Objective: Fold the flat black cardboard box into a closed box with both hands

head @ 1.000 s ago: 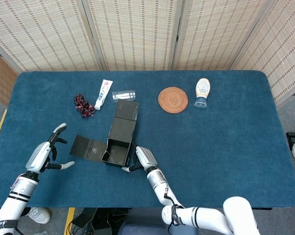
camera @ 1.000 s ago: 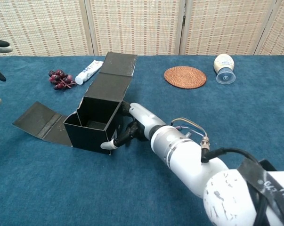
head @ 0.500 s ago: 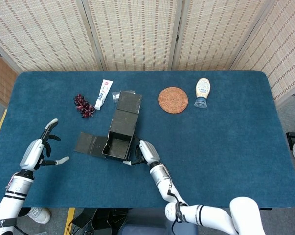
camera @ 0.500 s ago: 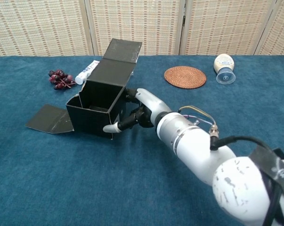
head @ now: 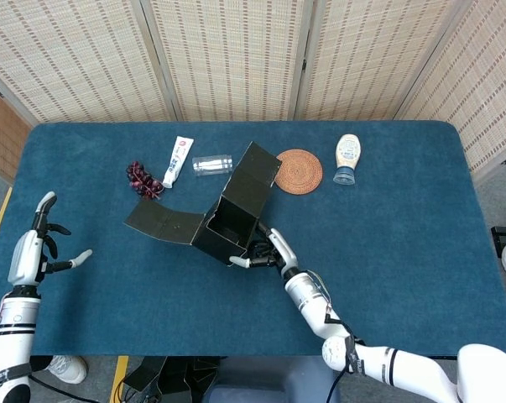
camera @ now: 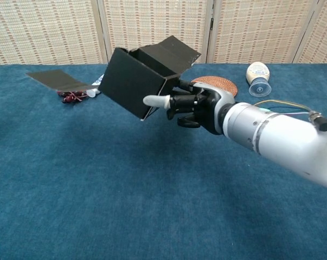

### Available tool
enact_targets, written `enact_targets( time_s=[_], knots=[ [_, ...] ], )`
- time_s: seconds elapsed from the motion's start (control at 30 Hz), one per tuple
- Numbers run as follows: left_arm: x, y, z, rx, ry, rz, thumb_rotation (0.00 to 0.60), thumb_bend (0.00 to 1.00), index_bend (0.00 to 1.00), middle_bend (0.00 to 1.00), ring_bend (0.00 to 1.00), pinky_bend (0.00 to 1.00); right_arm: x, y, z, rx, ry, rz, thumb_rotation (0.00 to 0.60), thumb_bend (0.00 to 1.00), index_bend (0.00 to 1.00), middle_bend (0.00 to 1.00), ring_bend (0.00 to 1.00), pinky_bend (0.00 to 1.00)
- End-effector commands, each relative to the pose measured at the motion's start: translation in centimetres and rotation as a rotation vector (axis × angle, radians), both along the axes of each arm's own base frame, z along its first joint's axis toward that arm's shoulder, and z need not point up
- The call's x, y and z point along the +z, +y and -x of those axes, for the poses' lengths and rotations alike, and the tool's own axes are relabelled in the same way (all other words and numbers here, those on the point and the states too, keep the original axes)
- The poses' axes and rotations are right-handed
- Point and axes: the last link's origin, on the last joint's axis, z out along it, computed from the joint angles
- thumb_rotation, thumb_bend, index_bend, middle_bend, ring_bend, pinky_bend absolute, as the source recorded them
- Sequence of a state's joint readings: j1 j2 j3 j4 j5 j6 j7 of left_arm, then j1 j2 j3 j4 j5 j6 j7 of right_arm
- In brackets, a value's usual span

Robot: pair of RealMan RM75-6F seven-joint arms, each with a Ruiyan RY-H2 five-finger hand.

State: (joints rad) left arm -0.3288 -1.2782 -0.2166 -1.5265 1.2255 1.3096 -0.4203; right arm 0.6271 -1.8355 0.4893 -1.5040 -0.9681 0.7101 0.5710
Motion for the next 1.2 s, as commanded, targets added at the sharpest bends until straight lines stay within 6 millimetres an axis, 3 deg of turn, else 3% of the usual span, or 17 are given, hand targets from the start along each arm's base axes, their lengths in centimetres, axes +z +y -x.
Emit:
enact_targets(
  time_s=[0.03, 0.2, 0.47, 0.73, 1.2],
  knots=[
    [-0.7, 0.0, 0.2, 0.020, -0.028, 0.004, 0.600, 0.10, 0.00, 0.00, 0.43, 0.74, 1.6, 0.3, 0.6, -0.047, -0.155, -0.062, 0.600, 0.30, 0.24, 0.35, 0.69, 1.00],
    [-2.8, 0.6, -0.8, 0.010, -0.122, 0.040, 0.600, 0.10, 0.00, 0.00, 0.43, 0.75, 1.4, 1.2, 0.1, -0.041, -0.249, -0.119, 0.600, 0.30, 0.24, 0.35, 0.69, 1.00],
    [-5.3, 2.6, -4.4, -0.053, -0.229, 0.048, 0.600, 0.10, 0.00, 0.00, 0.43, 0.75, 0.0, 2.4, -0.3, 0.002, -0.323, -0.119, 0.600, 0.33, 0.24, 0.35, 0.70, 1.00],
    [-5.4, 3.1, -7.5, -0.135, -0.340, 0.045, 0.600, 0.10, 0.00, 0.00, 0.44, 0.76, -1.2, 2.9, -0.1, 0.045, -0.317, -0.109, 0.600, 0.33, 0.24, 0.35, 0.70, 1.00],
    [-5.5, 3.3, -9.3, -0.213, -0.383, -0.060, 0.600, 0.07, 0.00, 0.00, 0.49, 0.81, -1.9, 3.2, -0.1, 0.072, -0.298, -0.093, 0.600, 0.35, 0.24, 0.36, 0.71, 1.00]
  ],
)
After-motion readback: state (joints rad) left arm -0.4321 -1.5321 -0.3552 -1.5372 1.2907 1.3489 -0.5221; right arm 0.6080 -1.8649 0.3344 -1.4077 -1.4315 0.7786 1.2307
